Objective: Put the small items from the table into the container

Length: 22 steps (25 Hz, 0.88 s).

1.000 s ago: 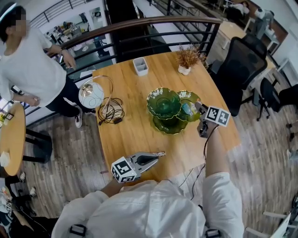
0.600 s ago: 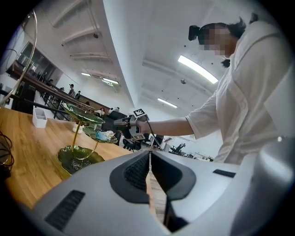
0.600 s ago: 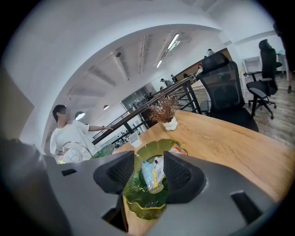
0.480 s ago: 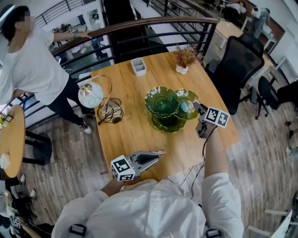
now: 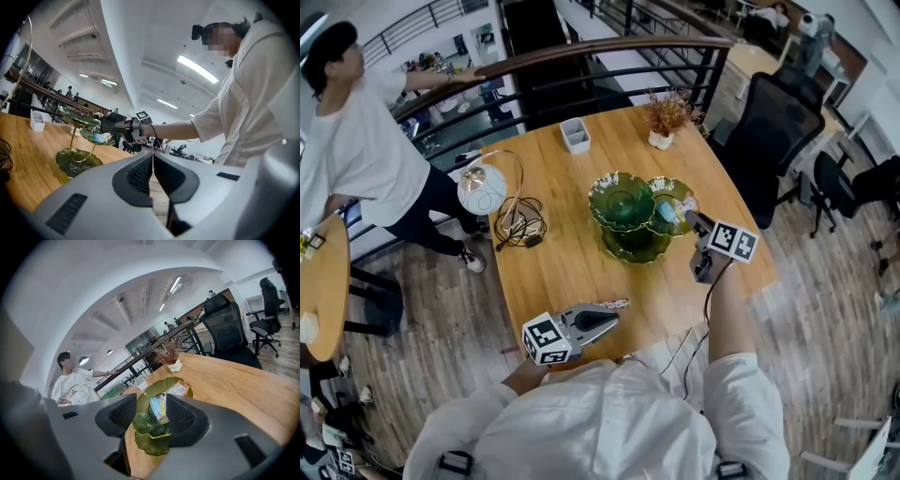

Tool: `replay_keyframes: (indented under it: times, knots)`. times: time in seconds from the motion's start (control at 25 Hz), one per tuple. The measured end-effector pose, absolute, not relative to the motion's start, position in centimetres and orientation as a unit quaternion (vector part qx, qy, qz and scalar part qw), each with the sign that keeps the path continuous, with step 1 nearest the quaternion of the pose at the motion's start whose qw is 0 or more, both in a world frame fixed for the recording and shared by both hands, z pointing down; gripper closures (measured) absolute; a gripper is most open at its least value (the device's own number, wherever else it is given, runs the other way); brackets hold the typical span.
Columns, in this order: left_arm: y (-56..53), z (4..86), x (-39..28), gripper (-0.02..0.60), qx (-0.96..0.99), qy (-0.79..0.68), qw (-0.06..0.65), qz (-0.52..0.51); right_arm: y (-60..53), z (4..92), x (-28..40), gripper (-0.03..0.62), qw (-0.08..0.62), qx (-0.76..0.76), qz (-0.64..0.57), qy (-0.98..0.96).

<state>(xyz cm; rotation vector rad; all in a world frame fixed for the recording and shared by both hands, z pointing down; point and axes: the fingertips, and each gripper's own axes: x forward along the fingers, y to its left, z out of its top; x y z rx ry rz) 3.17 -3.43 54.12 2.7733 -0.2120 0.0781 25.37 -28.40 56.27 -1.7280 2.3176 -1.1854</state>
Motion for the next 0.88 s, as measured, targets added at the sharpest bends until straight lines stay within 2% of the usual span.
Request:
replay_keyframes:
  times: [0.36,0.64,0.88]
  knots:
    - [-1.8,53.8,3.6,0.574,0.982,-0.073,0.175,0.027,-24.6,56.3,23.1,0.403,0.013,-0.532,-0.375,0.759]
    - [-0.6,54.1,3.5,0.572,0.981,-0.079,0.177,0.026,-21.9,58.0,20.9,0.504,0.000,-0.526,-0.372,0.765]
    - [-0.2,54.1,3.0,0.574,0.979,-0.088,0.180,0.025,-20.7,58.7,19.2,0.533,0.002,-0.511,-0.381,0.770]
